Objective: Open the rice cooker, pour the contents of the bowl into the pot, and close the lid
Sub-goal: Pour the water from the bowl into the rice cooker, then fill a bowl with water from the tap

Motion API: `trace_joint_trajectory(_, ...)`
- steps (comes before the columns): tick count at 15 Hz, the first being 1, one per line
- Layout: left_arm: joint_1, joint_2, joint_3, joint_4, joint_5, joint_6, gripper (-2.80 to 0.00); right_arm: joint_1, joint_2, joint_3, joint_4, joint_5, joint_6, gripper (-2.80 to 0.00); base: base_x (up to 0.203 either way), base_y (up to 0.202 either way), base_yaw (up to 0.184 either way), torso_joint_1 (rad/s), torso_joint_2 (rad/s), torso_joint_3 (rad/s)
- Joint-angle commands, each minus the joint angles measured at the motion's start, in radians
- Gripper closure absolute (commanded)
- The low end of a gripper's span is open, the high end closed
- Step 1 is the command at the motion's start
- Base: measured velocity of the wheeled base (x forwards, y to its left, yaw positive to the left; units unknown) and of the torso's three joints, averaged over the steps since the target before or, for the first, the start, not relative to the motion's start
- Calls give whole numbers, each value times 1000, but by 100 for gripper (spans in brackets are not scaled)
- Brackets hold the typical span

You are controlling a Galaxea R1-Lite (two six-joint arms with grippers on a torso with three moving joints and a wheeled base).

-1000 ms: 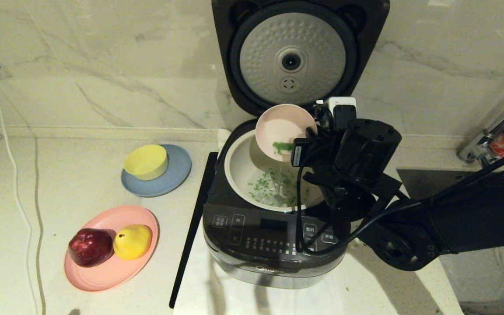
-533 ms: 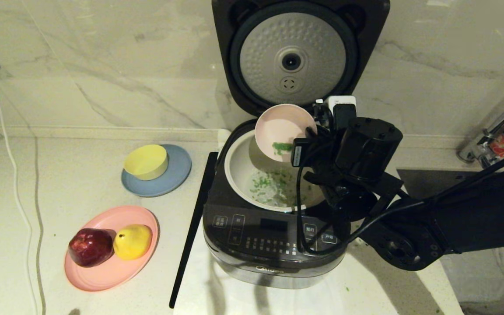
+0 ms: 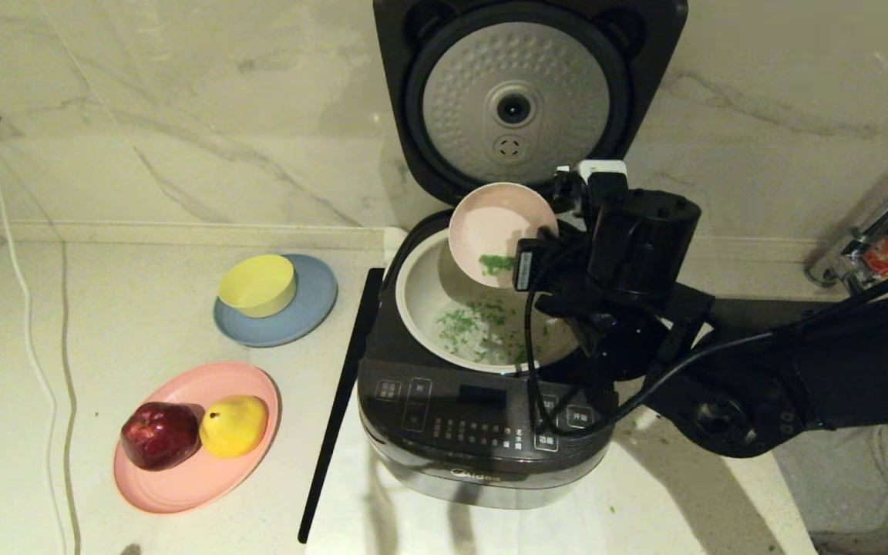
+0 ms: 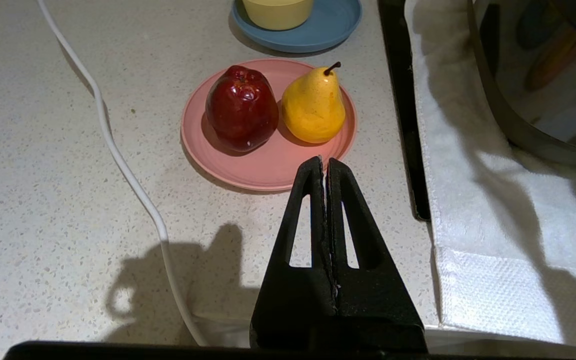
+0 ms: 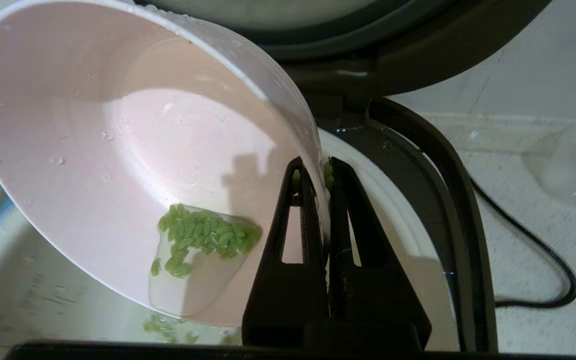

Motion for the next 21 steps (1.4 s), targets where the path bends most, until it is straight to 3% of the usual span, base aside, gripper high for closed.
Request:
trace_joint_trajectory(1,-1,0,9,0,0,0,0,1,-63,-68,191,-2,79,0,0,0,0,0,0,0)
trace_joint_trajectory(3,-1,0,9,0,0,0,0,-4,-114,-190,530,24,214,0,0,0,0,0,0,0)
trace_joint_trajectory(7,0,0,9,0,0,0,0,-16,-175,-411,1046,130,447,0,0,0,0,0,0,0)
trace_joint_trajectory(9,0,0,9,0,0,0,0,-30,-219,-503,1258,261,536,0,0,0,0,0,0,0)
trace_joint_trajectory(12,-1,0,9,0,0,0,0,-45,-291,-551,1441,386,590,0,0,0,0,0,0,0)
trace_joint_trajectory(16,-1,0,9,0,0,0,0,-91,-432,-544,1600,526,591,0,0,0,0,0,0,0)
trace_joint_trajectory(21,-1,0,9,0,0,0,0,-228,-600,-384,1689,560,574,0,0,0,0,0,0,0)
